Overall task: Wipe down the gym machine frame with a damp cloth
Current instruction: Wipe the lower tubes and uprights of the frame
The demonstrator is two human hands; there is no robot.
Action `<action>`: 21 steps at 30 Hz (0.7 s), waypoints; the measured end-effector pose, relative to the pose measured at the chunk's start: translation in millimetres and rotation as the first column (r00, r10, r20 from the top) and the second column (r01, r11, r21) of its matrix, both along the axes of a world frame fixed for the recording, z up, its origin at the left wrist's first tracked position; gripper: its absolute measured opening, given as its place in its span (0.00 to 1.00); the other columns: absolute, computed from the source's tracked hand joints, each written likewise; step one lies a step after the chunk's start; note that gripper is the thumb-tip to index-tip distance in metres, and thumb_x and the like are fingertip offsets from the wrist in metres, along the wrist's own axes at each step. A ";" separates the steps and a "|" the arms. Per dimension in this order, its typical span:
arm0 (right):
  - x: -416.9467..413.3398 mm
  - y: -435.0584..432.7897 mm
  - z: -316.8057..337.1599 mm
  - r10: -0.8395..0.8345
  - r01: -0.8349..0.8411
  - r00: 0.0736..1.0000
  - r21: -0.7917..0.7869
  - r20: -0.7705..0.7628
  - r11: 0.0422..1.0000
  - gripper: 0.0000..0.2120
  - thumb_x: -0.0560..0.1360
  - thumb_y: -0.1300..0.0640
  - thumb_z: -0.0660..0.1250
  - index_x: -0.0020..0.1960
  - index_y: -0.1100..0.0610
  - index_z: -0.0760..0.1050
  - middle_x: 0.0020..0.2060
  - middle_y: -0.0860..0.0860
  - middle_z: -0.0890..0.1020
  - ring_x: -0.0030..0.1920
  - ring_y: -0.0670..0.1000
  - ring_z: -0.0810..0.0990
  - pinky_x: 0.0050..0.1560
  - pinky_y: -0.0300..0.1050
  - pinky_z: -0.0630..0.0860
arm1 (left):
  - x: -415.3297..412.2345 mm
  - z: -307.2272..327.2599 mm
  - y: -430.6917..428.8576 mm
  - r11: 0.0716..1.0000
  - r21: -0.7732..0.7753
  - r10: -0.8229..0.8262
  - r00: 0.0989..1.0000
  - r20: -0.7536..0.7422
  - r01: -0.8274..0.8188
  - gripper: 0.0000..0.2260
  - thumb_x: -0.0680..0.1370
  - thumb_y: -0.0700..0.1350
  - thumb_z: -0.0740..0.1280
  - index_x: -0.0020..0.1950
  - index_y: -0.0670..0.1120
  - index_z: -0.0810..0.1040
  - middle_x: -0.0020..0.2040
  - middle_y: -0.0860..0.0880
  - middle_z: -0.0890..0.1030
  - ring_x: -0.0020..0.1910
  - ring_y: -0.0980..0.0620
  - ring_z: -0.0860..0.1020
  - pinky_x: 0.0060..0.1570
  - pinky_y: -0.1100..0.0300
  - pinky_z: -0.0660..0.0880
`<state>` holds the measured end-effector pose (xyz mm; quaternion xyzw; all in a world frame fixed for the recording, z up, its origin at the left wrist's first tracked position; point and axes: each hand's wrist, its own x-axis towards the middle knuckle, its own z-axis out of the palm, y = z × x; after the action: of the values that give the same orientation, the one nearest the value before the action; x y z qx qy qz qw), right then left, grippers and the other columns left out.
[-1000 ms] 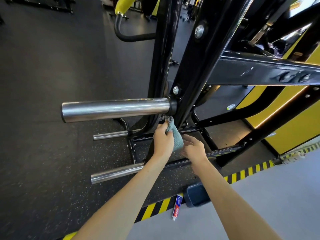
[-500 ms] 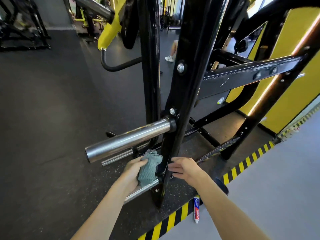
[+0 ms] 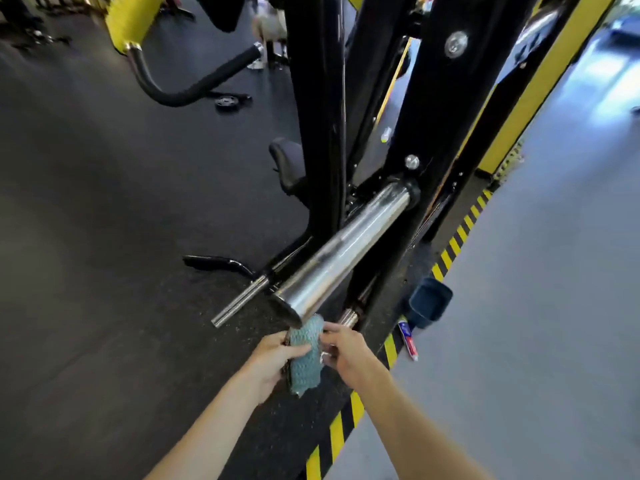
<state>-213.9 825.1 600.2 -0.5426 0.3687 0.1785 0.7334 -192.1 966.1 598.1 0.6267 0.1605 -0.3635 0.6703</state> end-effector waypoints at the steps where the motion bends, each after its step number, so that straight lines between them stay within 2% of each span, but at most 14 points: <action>1: -3.1 5.2 0.2 -0.033 0.033 0.999 0.021 0.005 0.999 0.14 0.76 0.71 0.60 0.48 0.57 0.81 0.32 0.51 0.81 0.33 0.49 0.74 0.32 0.41 0.70 | 2.6 -2.6 2.9 0.998 0.052 -0.042 0.999 0.023 0.041 0.11 0.75 0.34 0.70 0.57 0.40 0.79 0.52 0.41 0.83 0.50 0.45 0.82 0.49 0.53 0.78; 3: -7.6 -1.2 0.6 -0.122 0.122 0.992 0.029 -0.007 0.992 0.13 0.76 0.70 0.61 0.46 0.57 0.81 0.31 0.51 0.81 0.34 0.50 0.76 0.33 0.41 0.73 | 9.4 -9.1 -5.3 0.969 0.228 -0.118 0.988 0.098 0.093 0.12 0.74 0.37 0.72 0.57 0.43 0.77 0.53 0.45 0.82 0.49 0.50 0.80 0.43 0.59 0.75; 5: -9.2 -22.8 -0.2 -0.194 0.194 0.981 -0.013 -0.018 0.981 0.10 0.77 0.68 0.60 0.50 0.59 0.78 0.34 0.52 0.81 0.33 0.49 0.77 0.29 0.39 0.75 | 14.8 -11.1 -28.6 0.899 0.427 -0.214 0.947 0.238 0.096 0.16 0.73 0.41 0.73 0.59 0.45 0.75 0.54 0.48 0.80 0.50 0.51 0.78 0.44 0.60 0.73; 6: -7.8 -37.8 -0.4 -0.246 0.246 0.969 -0.030 -0.007 0.969 0.09 0.77 0.68 0.60 0.50 0.59 0.77 0.33 0.52 0.80 0.30 0.48 0.77 0.27 0.38 0.73 | 18.0 -10.4 -44.3 0.862 0.494 -0.314 0.882 0.352 0.109 0.16 0.74 0.42 0.72 0.60 0.46 0.76 0.54 0.50 0.80 0.51 0.50 0.77 0.46 0.60 0.71; 7: -5.6 -54.2 0.5 -0.315 0.315 0.949 -0.028 0.009 0.949 0.08 0.78 0.68 0.59 0.49 0.59 0.74 0.31 0.53 0.77 0.26 0.46 0.74 0.25 0.37 0.69 | 21.5 -7.3 -61.5 0.833 0.540 -0.418 0.776 0.473 0.120 0.15 0.75 0.41 0.70 0.61 0.46 0.76 0.51 0.52 0.79 0.51 0.50 0.77 0.47 0.60 0.70; 9: -0.8 -86.4 5.8 -0.440 0.439 0.897 0.041 0.038 0.898 0.10 0.78 0.70 0.53 0.47 0.59 0.70 0.28 0.53 0.68 0.22 0.46 0.65 0.23 0.35 0.58 | 30.8 4.2 -96.4 0.809 0.581 -0.547 0.473 0.690 0.087 0.15 0.74 0.37 0.68 0.60 0.46 0.77 0.48 0.52 0.75 0.49 0.49 0.76 0.45 0.58 0.70; 11: 4.1 -109.6 12.6 -0.497 0.486 0.866 0.138 0.057 0.863 0.12 0.80 0.68 0.49 0.44 0.56 0.66 0.27 0.50 0.62 0.22 0.44 0.60 0.25 0.36 0.50 | 45.8 19.2 -129.8 0.809 0.586 -0.579 0.110 0.808 -0.043 0.18 0.70 0.33 0.66 0.58 0.44 0.79 0.49 0.47 0.74 0.47 0.47 0.76 0.40 0.54 0.74; 13: 5.6 -123.5 16.2 -0.505 0.496 0.860 0.121 0.067 0.860 0.12 0.80 0.68 0.49 0.45 0.56 0.68 0.28 0.52 0.63 0.23 0.46 0.61 0.25 0.36 0.53 | 61.3 30.5 -161.6 0.858 0.474 -0.513 -0.292 0.807 -0.196 0.14 0.70 0.33 0.63 0.53 0.41 0.80 0.45 0.45 0.77 0.44 0.47 0.74 0.35 0.55 0.75; 14: 5.4 -127.9 17.2 -0.494 0.487 0.866 0.093 0.078 0.868 0.11 0.80 0.68 0.50 0.48 0.58 0.69 0.29 0.54 0.65 0.25 0.47 0.62 0.25 0.36 0.56 | 67.2 39.0 -176.0 0.889 0.390 -0.457 -0.449 0.768 -0.239 0.11 0.73 0.33 0.62 0.50 0.41 0.81 0.43 0.45 0.78 0.42 0.47 0.73 0.35 0.56 0.75; 15: 3.8 -130.5 18.9 -0.480 0.474 0.872 0.082 0.094 0.877 0.11 0.80 0.68 0.51 0.51 0.58 0.70 0.30 0.56 0.67 0.26 0.47 0.64 0.26 0.36 0.60 | 74.9 45.0 -189.0 0.909 0.312 -0.415 -0.560 0.717 -0.275 0.09 0.75 0.33 0.62 0.49 0.41 0.81 0.41 0.45 0.79 0.40 0.47 0.73 0.34 0.55 0.75; 17: -0.9 -134.2 19.0 -0.461 0.456 0.880 0.070 0.111 0.887 0.10 0.80 0.66 0.53 0.53 0.59 0.72 0.35 0.58 0.74 0.30 0.49 0.71 0.28 0.37 0.70 | 92.1 58.5 -207.9 0.920 0.195 -0.384 -0.677 0.629 -0.340 0.06 0.78 0.35 0.65 0.46 0.41 0.81 0.39 0.46 0.79 0.37 0.47 0.74 0.34 0.55 0.73; 19: -7.4 -138.2 11.7 -0.443 0.440 0.890 0.051 0.105 0.897 0.09 0.80 0.64 0.56 0.53 0.59 0.75 0.40 0.58 0.80 0.33 0.50 0.76 0.33 0.41 0.74 | 107.6 60.9 -218.2 0.920 0.141 -0.374 -0.713 0.593 -0.366 0.06 0.78 0.34 0.65 0.45 0.41 0.81 0.39 0.46 0.80 0.41 0.47 0.76 0.39 0.55 0.75; 21: -12.3 -142.6 2.3 -0.440 0.436 0.893 0.058 0.093 0.898 0.10 0.81 0.63 0.56 0.55 0.60 0.75 0.42 0.58 0.81 0.34 0.50 0.77 0.36 0.42 0.74 | 119.8 52.2 -224.5 0.914 0.182 -0.399 -0.722 0.565 -0.362 0.08 0.79 0.35 0.64 0.44 0.40 0.81 0.41 0.45 0.81 0.44 0.46 0.79 0.44 0.55 0.77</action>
<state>-226.2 682.6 602.4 -0.4409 0.4397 -0.0130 0.7824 -72.3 741.6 650.3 0.6745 -0.5155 0.4813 0.2182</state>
